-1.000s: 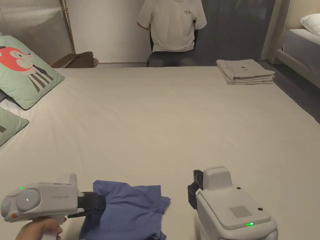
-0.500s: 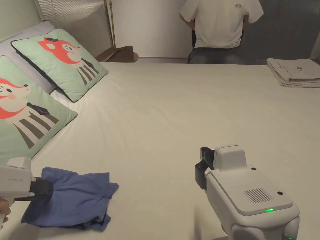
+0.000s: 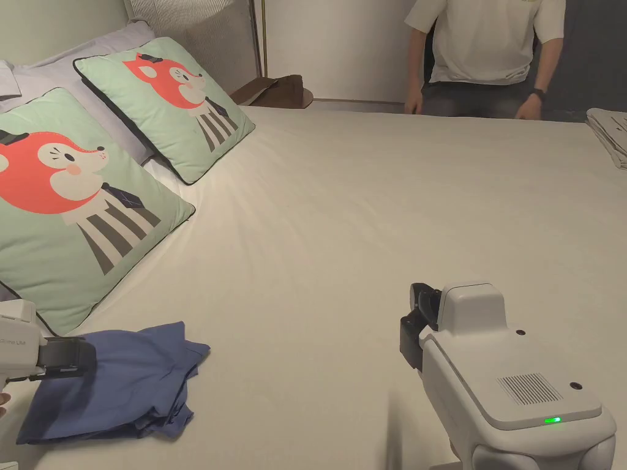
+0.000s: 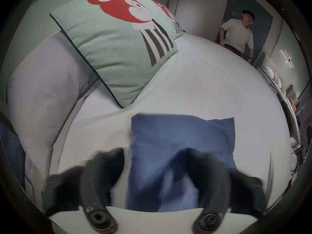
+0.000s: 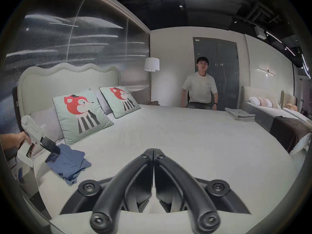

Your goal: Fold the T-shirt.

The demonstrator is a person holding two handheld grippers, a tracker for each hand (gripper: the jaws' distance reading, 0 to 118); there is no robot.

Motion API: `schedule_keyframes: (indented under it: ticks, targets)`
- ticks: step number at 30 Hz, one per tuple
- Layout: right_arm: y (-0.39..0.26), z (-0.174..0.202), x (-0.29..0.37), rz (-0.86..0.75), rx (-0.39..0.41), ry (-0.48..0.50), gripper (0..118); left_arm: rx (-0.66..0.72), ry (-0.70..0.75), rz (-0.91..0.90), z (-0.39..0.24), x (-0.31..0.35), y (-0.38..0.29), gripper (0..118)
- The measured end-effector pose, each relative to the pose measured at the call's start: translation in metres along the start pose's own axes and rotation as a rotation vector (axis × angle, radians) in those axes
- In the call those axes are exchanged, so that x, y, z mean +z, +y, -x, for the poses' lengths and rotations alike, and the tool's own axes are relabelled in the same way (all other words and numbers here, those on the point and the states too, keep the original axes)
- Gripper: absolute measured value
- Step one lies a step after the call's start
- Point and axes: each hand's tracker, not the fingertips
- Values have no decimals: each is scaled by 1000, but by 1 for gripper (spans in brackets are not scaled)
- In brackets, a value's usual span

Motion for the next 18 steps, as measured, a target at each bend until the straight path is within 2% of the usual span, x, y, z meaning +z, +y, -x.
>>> schedule_keyframes:
  ticks: [1,2,10,18]
  targets:
    - [1,-2,3,-3,-1,-2,0,8,5,-15,-3,5,1,108]
    - [2,-5,7,-8,-1,-6,0,21,-5,-70,-7,14,-1,110]
    - [14,-37,50,-57,7,-45,0,-22,-45,-287,-76,93,-1,109]
    - [27,-79,106,-116,16,-99,0,-248,-62,-680,-211,188,-39,108]
